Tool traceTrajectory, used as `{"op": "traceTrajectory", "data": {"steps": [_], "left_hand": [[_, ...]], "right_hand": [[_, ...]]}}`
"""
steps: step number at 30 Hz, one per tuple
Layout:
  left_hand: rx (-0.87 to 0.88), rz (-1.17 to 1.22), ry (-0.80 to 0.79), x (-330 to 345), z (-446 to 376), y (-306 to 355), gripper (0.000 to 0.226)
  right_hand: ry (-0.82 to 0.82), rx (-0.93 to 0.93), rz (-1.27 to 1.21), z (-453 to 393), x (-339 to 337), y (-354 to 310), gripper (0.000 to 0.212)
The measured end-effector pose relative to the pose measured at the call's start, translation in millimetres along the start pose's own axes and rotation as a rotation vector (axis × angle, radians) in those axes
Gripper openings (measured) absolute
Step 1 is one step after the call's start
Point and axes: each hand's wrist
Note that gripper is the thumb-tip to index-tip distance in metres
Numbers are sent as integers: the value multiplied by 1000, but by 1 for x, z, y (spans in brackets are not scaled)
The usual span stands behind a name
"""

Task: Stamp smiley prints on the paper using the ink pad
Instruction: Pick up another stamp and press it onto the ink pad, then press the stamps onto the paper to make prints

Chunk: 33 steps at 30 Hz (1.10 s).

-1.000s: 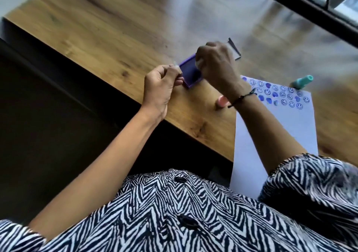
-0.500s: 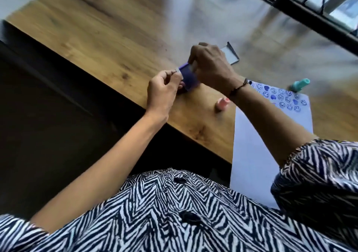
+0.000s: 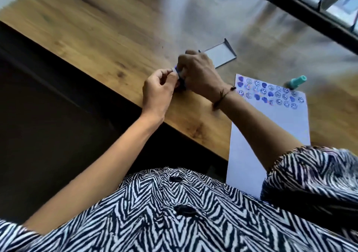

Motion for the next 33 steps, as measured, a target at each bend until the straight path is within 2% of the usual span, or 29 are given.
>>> {"op": "traceTrajectory", "data": {"steps": [3, 6, 8, 11, 14, 18, 22, 24, 28, 33], "left_hand": [[-12, -20, 8, 1, 1, 2, 22], [-15, -15, 6, 0, 0, 2, 19], [4, 17, 1, 1, 3, 4, 12], [91, 26, -64, 11, 16, 11, 7], [188, -22, -277, 36, 47, 21, 3], [310, -195, -616, 85, 97, 18, 19], [449, -276, -763, 137, 131, 2, 11], [548, -330, -819, 158, 138, -8, 12], [716, -428, -870, 185, 137, -28, 14], [787, -468, -872, 189, 131, -39, 16]], "right_hand": [[-19, 20, 9, 7, 5, -2, 17], [-18, 66, -48, 5, -2, -2, 19], [105, 195, -196, 11, -9, 1, 18], [375, 484, -527, 37, -32, 23, 11], [517, 713, -706, 84, -60, 62, 7], [717, 937, -814, 141, -98, 115, 16], [859, 1052, -823, 171, -121, 154, 18], [853, 1077, -797, 175, -121, 166, 17], [740, 1063, -623, 175, -120, 178, 19], [556, 947, -172, 168, -119, 190, 10]]}}
Point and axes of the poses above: each hand's wrist, its own z-axis away from the middle knuckle, its own x-axis out of the palm, y = z × x, and after that the axes turned 12 degrees about y, right-handed
